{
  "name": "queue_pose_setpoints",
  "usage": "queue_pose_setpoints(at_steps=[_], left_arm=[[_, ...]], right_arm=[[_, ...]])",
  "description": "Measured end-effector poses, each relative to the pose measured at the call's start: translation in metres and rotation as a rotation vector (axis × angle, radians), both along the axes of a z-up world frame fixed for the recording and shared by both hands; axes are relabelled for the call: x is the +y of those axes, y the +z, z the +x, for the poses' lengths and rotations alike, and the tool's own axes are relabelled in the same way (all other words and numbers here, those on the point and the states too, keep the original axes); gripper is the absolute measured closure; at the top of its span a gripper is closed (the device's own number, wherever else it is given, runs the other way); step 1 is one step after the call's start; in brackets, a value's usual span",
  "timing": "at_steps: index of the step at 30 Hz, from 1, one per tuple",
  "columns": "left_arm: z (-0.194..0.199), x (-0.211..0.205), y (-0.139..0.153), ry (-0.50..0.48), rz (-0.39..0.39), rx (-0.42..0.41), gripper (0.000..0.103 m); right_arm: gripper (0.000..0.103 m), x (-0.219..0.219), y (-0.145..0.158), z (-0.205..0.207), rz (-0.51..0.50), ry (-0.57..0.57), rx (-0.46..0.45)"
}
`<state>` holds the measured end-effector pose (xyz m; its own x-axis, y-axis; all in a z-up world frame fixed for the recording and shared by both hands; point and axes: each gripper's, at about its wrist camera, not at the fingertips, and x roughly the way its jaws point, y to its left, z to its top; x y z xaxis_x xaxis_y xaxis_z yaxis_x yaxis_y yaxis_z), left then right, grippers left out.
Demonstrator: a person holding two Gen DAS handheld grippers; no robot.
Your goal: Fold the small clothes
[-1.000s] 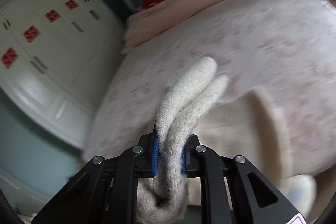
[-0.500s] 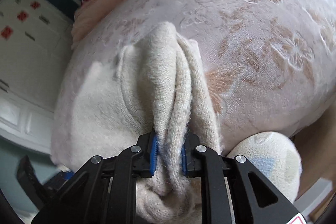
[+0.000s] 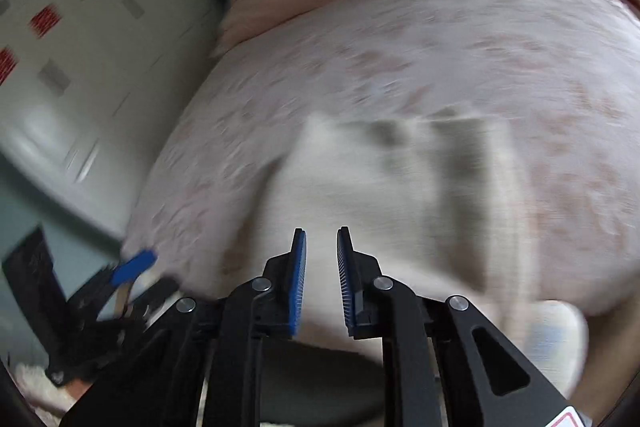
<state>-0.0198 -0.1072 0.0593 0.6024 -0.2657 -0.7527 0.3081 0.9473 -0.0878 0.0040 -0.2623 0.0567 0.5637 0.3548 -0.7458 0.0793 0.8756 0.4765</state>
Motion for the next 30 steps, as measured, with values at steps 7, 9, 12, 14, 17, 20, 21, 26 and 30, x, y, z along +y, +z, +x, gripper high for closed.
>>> queue_pose_setpoints(at_steps=[7,9,12,14,17,20,21,26,30], left_arm=[[0.018,0.033,-0.009,0.112,-0.022,0.057,0.031],[0.015,0.027,-0.007,0.090,-0.012,0.036,0.029],[0.018,0.006,-0.004,0.040,-0.006,0.027,0.025],[0.023,-0.011,-0.002,0.006,-0.007,0.026,0.024],[0.030,-0.040,-0.004,-0.043,-0.012,0.021,0.021],[0.038,-0.070,-0.015,-0.092,0.024,0.026,0.021],[0.040,-0.080,-0.021,-0.110,0.039,0.033,0.021],[0.046,-0.105,-0.044,-0.145,0.110,0.055,0.021],[0.054,-0.112,-0.074,-0.141,0.147,0.131,0.020]], right_arm=[[0.095,0.041,-0.080,0.003,-0.019,0.068,0.194],[0.095,0.026,-0.059,0.001,-0.005,0.038,0.167],[0.085,-0.009,-0.019,-0.007,-0.078,-0.059,0.089],[0.060,-0.045,-0.009,-0.002,-0.123,-0.177,0.074],[0.050,-0.083,-0.021,0.006,-0.129,-0.280,0.115],[0.054,-0.087,-0.048,0.018,-0.093,-0.273,0.171],[0.061,-0.083,-0.062,0.023,-0.086,-0.248,0.187],[0.094,-0.099,-0.042,0.003,-0.039,-0.308,0.067],[0.094,-0.110,-0.085,0.006,-0.071,-0.297,0.187]])
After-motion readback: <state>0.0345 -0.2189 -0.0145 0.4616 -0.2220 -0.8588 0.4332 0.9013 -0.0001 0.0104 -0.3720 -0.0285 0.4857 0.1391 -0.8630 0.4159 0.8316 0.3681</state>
